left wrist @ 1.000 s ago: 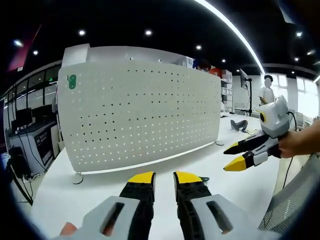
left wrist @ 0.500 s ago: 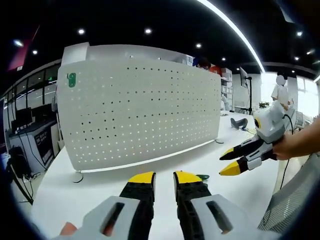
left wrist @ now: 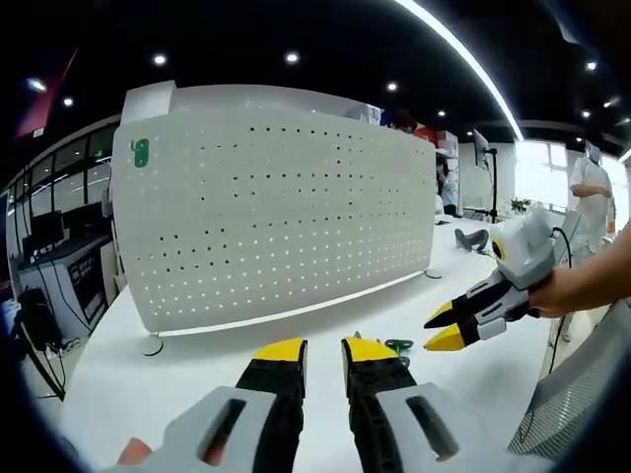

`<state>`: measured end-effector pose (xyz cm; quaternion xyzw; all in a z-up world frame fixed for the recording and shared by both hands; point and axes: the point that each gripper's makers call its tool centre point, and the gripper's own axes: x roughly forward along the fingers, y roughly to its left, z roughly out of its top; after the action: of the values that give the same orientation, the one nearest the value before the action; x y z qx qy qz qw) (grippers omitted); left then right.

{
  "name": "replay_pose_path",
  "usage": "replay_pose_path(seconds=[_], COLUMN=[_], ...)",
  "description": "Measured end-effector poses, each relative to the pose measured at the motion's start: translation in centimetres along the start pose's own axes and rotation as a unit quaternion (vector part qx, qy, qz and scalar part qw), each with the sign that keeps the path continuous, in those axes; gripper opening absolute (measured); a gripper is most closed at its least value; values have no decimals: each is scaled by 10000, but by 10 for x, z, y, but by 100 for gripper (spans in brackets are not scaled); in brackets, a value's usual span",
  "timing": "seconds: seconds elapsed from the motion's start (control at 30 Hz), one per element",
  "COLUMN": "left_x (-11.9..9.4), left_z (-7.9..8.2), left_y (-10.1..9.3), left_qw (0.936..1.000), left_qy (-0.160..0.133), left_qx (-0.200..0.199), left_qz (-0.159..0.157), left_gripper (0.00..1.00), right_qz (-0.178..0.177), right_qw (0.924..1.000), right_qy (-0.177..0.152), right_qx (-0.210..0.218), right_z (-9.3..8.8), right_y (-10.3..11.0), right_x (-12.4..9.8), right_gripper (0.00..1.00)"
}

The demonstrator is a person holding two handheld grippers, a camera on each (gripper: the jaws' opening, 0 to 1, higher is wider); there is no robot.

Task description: Insert the hook assembly into the mounting plate slot until the hook locks in place.

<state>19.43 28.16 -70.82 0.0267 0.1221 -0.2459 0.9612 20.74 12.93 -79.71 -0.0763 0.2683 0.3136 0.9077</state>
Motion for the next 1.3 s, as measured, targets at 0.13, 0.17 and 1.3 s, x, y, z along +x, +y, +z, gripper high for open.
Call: replay_pose_path(seconds=[0.13,0.17,1.3], left_x=[1,1,6], left_z=[-1,-1,-12], left_y=[-1,-1,-5], left_qw=[10000,10000,9997], left_qy=[23,28,236], left_qx=[6,9,33], left_qz=[0,0,-32], left_gripper=[15,15,15], right_qz=[56,66,360], right_qw=[9999,9999,9983], right_qy=[86,102,446], right_qx=[-29,-31,-99], right_z=[-6,-7,-36], right_y=[2,2,6], right_x=[5,6,38], right_gripper=[22,21,9])
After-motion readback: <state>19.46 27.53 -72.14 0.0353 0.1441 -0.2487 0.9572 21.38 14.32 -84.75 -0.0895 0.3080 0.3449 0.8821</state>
